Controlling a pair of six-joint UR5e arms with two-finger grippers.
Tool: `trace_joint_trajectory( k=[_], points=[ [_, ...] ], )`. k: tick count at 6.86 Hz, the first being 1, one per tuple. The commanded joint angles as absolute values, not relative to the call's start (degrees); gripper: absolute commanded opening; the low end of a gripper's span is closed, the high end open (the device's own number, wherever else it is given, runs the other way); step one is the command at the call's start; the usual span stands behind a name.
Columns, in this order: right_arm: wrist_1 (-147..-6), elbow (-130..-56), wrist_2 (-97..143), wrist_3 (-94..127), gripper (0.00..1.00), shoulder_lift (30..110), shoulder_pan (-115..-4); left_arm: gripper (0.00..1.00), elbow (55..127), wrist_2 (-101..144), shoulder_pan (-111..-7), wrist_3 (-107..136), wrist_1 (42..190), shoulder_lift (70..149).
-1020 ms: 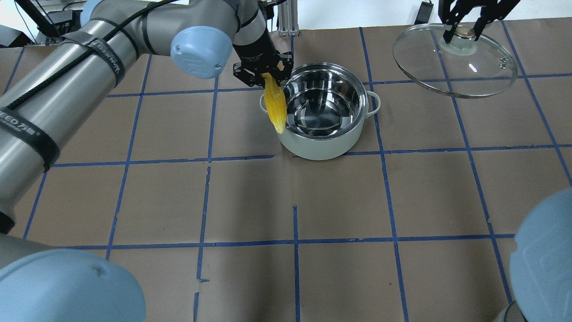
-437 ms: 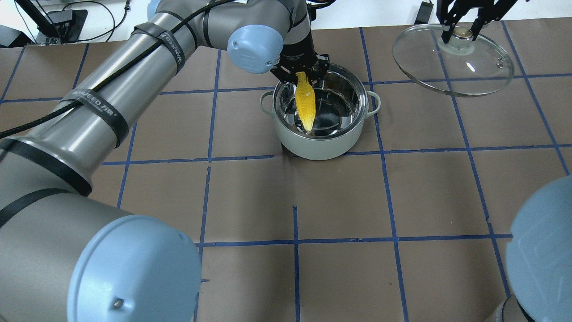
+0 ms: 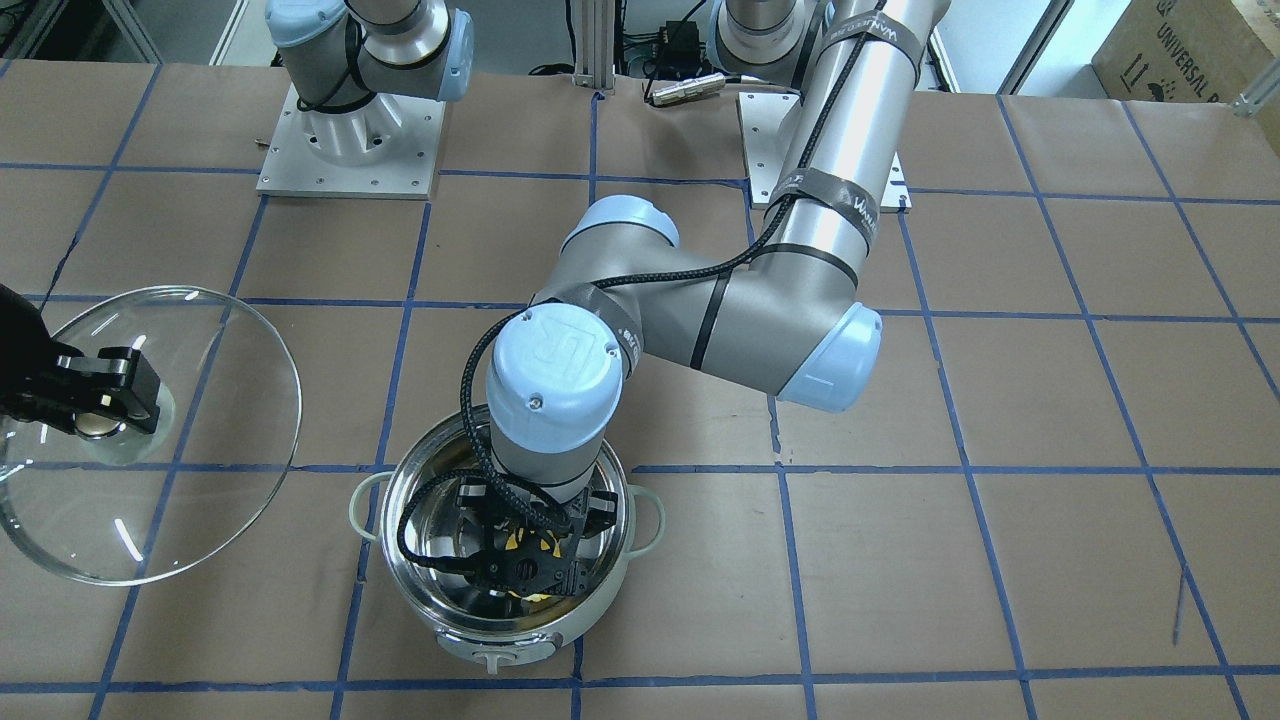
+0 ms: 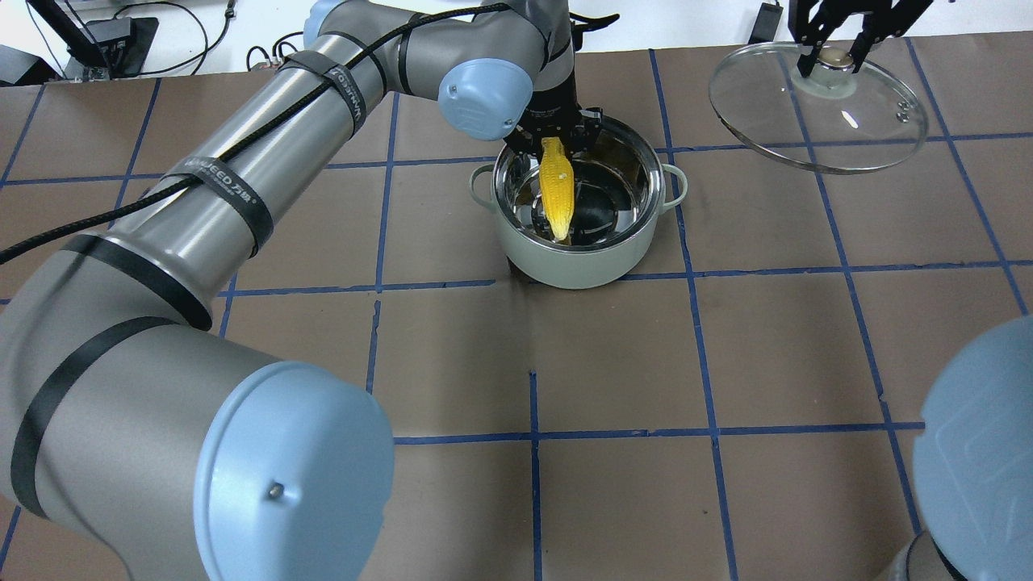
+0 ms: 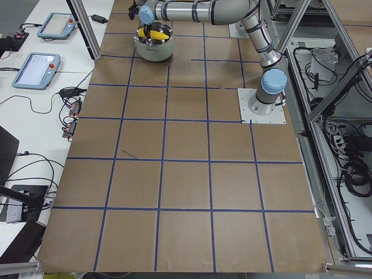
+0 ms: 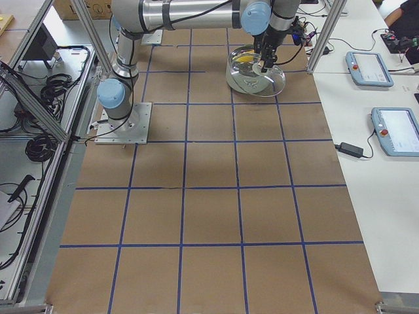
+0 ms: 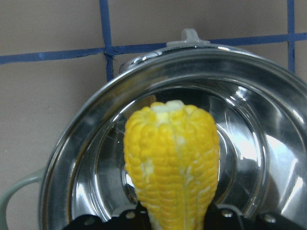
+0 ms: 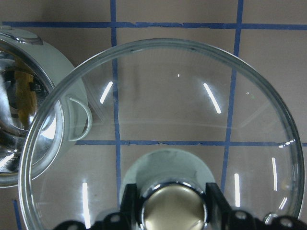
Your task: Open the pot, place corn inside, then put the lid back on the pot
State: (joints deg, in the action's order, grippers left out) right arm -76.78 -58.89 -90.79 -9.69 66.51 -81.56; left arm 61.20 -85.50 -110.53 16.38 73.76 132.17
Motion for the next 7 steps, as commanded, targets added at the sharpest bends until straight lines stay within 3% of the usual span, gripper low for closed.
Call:
trace_joint_trajectory(
  k=[1, 4, 7],
  points=[
    [-77.25, -58.89, -90.7, -9.84, 0.29, 66.45, -81.56, 0.99, 61.26, -86.75, -110.57, 16.52, 72.86, 132.89],
    [-84.43, -58.62, -90.79, -10.02, 0.29, 67.06, -82.52, 1.0, 62.31, -87.1, -108.73, 15.91, 76.71, 127.2],
    [-87.8, -59.5, -91.05, -9.41, 0.29, 67.06, -86.55, 1.0, 62.49, -92.19, -98.12, 6.11, 93.46, 117.36]
  ],
)
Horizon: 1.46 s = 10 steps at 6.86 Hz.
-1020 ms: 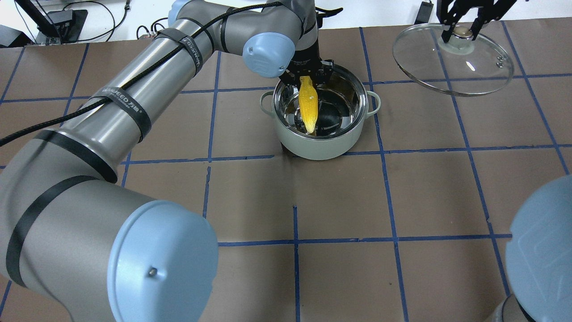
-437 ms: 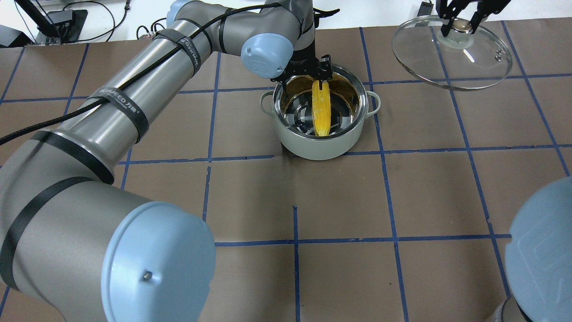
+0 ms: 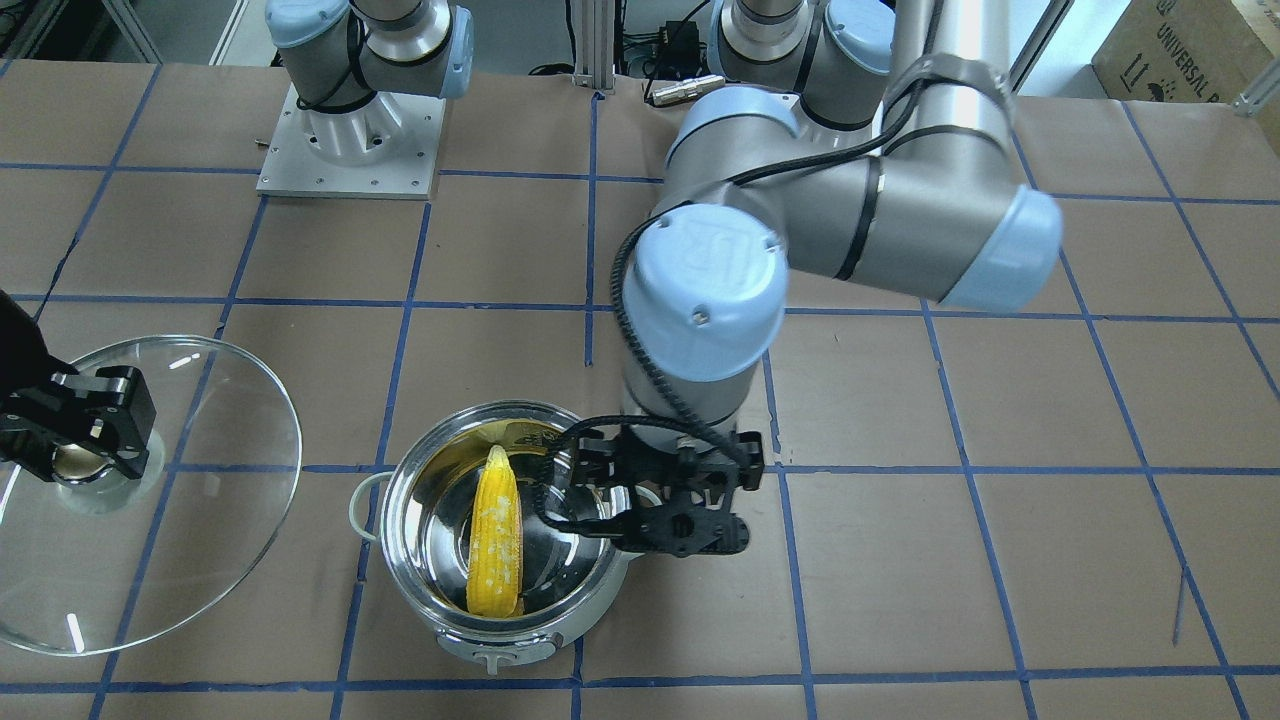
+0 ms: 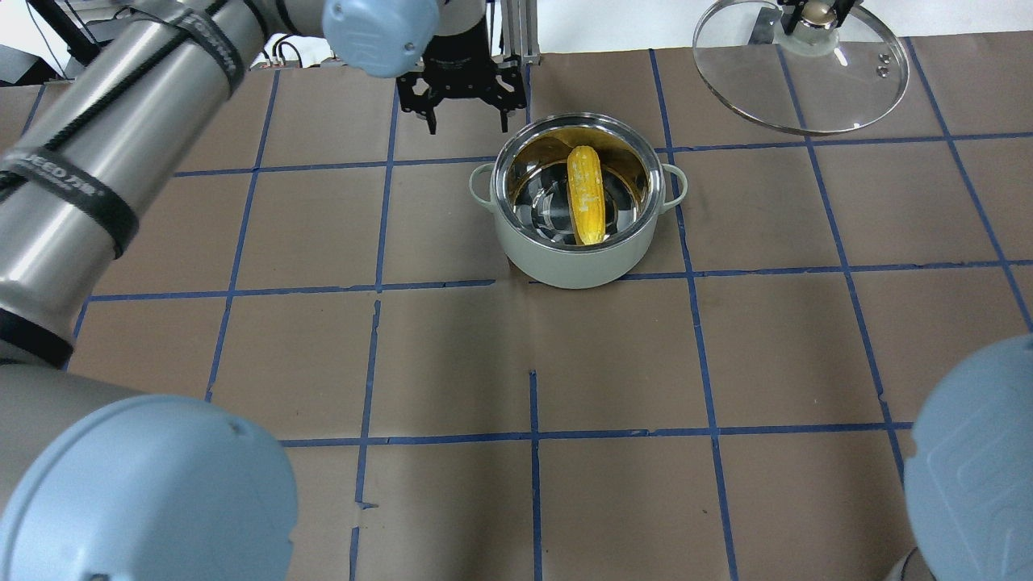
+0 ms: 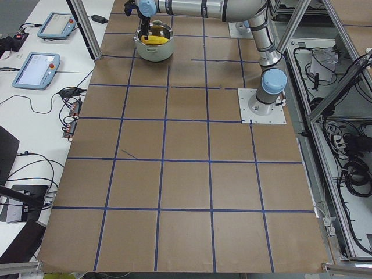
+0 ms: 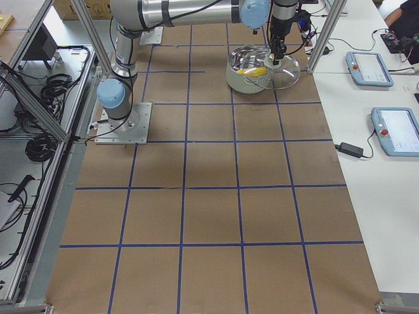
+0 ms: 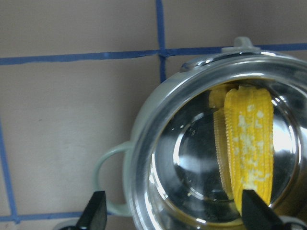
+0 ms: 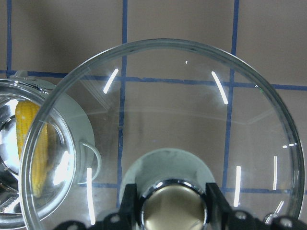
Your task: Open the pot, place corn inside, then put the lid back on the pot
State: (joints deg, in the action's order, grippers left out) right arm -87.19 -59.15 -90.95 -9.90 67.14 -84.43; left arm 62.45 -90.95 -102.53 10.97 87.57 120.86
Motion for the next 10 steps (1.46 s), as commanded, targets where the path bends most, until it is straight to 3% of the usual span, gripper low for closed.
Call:
trace_joint_trajectory(
  k=[1, 3, 5, 7, 10],
  points=[
    [-87.72, -59.68, -91.05, -8.88, 0.29, 66.63, -89.36, 1.0, 63.36, -92.2, -93.82, 5.89, 97.26, 112.98],
    [-87.89, -62.56, -91.05, -7.47, 0.28, 66.88, -93.15, 1.0, 70.44, -92.2, -88.61, 3.0, 103.51, 101.92],
    [-91.11, -67.04, -91.23, -4.41, 0.27, 67.15, -97.62, 1.0, 86.06, -91.93, -87.89, 3.69, 96.74, 89.26],
    [-97.97, -72.57, -93.07, 0.59, 0.27, 67.15, -101.67, 1.0, 89.29, -91.59, -87.8, 4.74, 93.07, 88.77],
    [-104.41, -75.93, -93.69, 2.98, 0.27, 66.53, -102.83, 1.0, 88.34, -91.93, -87.54, -2.25, 94.38, 87.8]
  ],
)
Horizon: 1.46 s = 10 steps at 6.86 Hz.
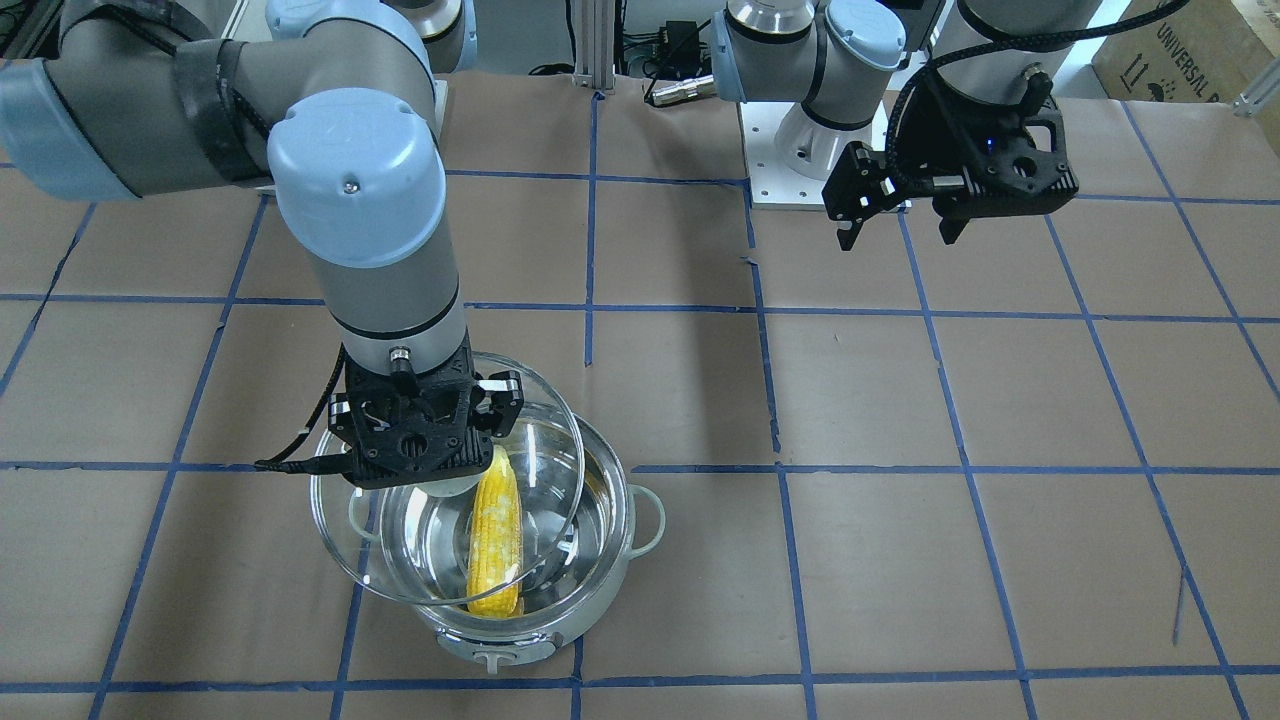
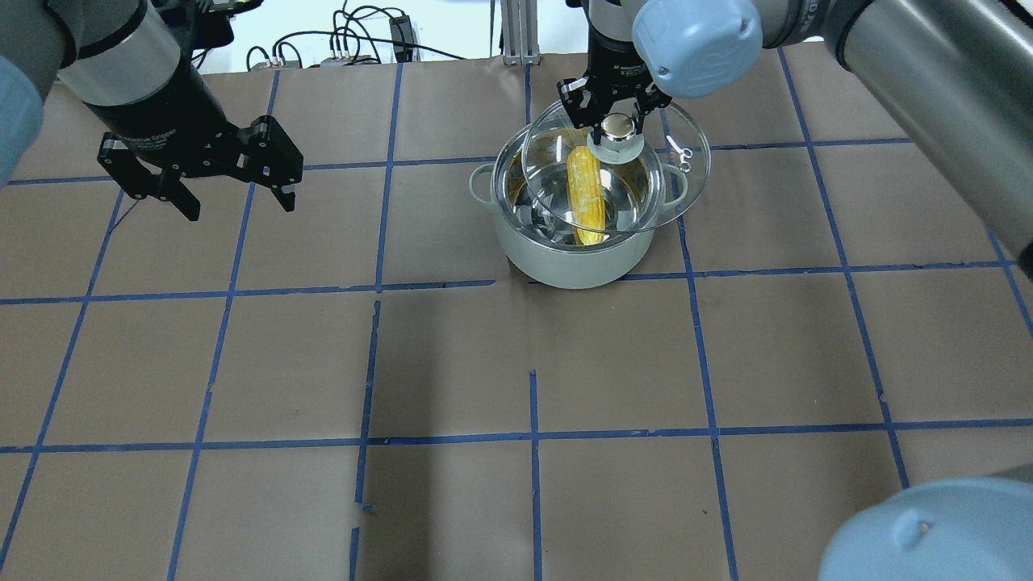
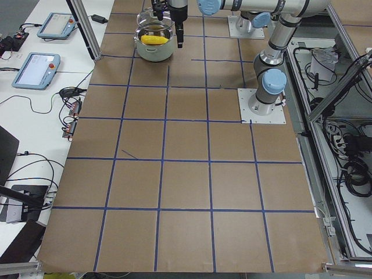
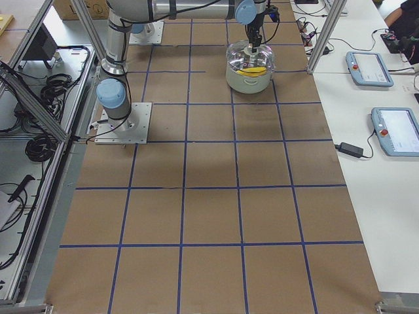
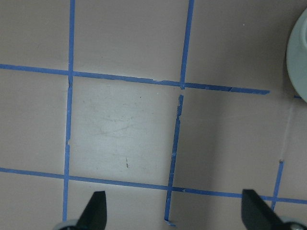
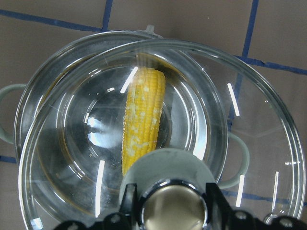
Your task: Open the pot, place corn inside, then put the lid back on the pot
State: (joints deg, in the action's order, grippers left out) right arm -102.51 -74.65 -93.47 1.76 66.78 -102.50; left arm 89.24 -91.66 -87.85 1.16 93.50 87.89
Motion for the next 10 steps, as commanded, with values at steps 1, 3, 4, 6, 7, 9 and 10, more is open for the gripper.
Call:
trace_joint_trajectory(
  k=[1, 3, 4, 6, 7, 9, 10],
  points=[
    [-105.2, -77.07, -93.6, 3.42, 0.27, 66.27, -103.35, 1.0, 87.81, -92.11, -87.1, -2.63, 94.22, 87.63],
    [-111.16, -77.43, -93.78, 4.39, 0.27, 63.65, -105.9, 1.0, 86.57, -92.9, -87.19, -2.64, 94.39, 88.85],
    [-111.27, -77.34, -93.78, 4.48, 0.27, 63.37, -106.08, 1.0, 87.53, -92.81, -87.27, -2.64, 93.96, 88.6],
    [-111.53, -76.99, -93.78, 4.31, 0.27, 62.41, -106.08, 1.0, 86.83, -92.64, -87.19, -5.86, 93.78, 88.59],
    [-111.62, -76.91, -93.78, 4.31, 0.27, 62.23, -106.08, 1.0, 86.92, -92.55, -87.19, -5.89, 93.78, 88.59],
    [-111.53, -76.82, -93.78, 3.43, 0.27, 62.23, -105.82, 1.0, 87.01, -92.29, -87.19, -5.89, 93.69, 88.59],
    [-111.53, -76.82, -93.69, 3.34, 0.27, 62.14, -105.65, 1.0, 87.1, -92.29, -87.19, -5.89, 93.69, 88.59]
  ],
)
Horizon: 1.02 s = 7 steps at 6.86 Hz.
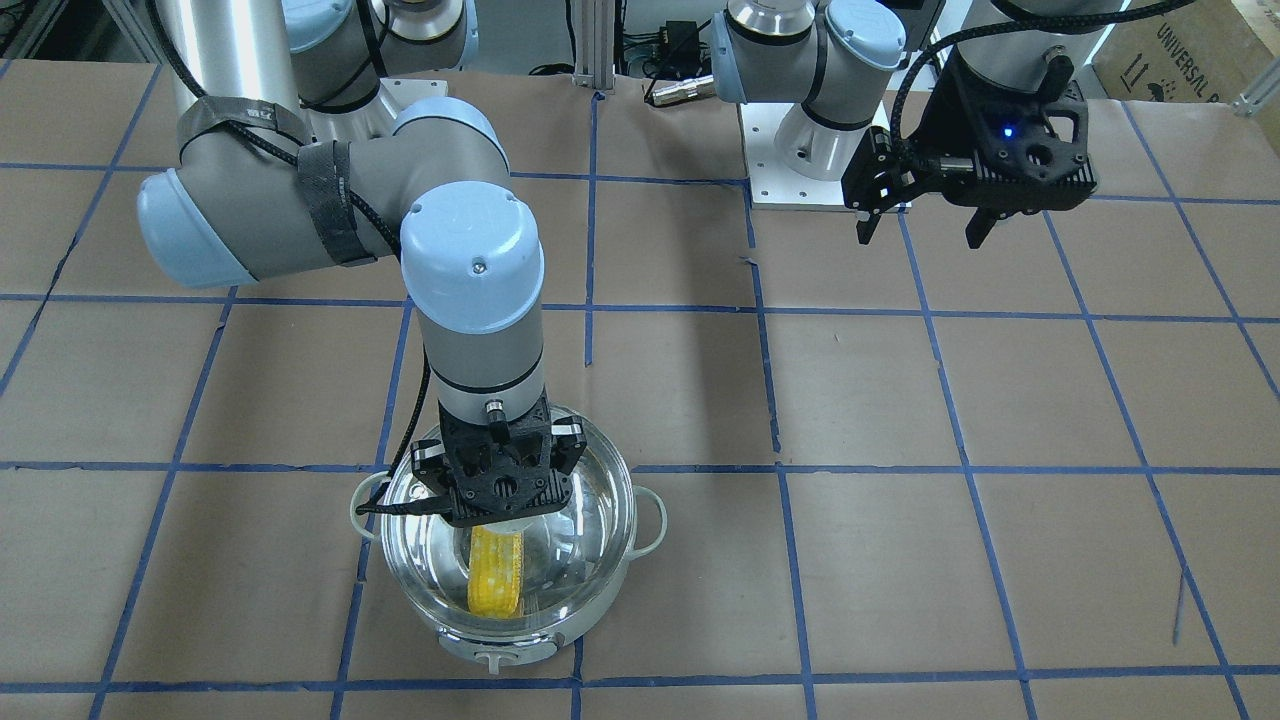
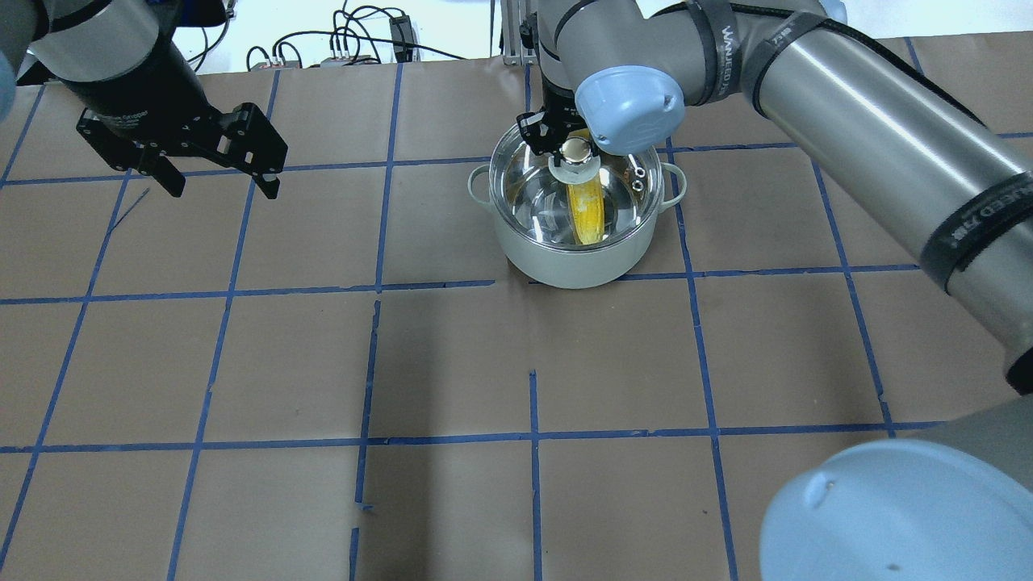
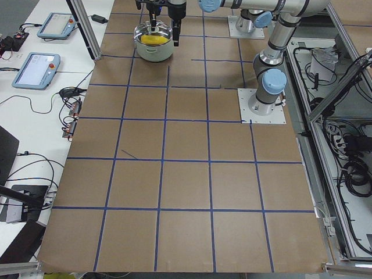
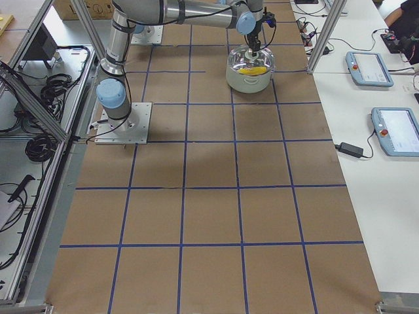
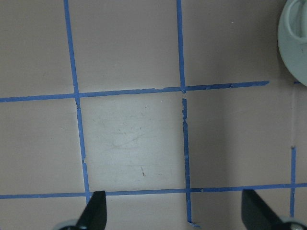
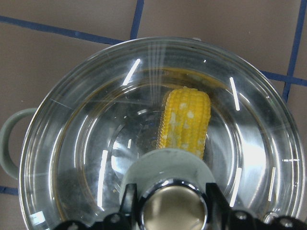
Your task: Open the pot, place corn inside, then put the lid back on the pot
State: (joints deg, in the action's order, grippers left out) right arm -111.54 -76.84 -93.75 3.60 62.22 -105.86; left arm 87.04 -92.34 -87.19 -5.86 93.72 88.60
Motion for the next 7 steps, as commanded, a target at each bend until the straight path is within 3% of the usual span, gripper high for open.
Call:
trace_joint_trajectory(
  k=[1, 7],
  points=[
    [-111.53, -76.82, -93.78, 2.12, 0.27, 62.23, -105.38, 1.0, 87.1, -92.29, -87.19, -5.89, 93.78, 88.59],
    [-110.92, -76.99, -93.78, 1.76, 0.27, 62.05, -104.94, 1.0, 87.36, -92.46, -87.19, -5.89, 93.69, 88.42]
  ],
)
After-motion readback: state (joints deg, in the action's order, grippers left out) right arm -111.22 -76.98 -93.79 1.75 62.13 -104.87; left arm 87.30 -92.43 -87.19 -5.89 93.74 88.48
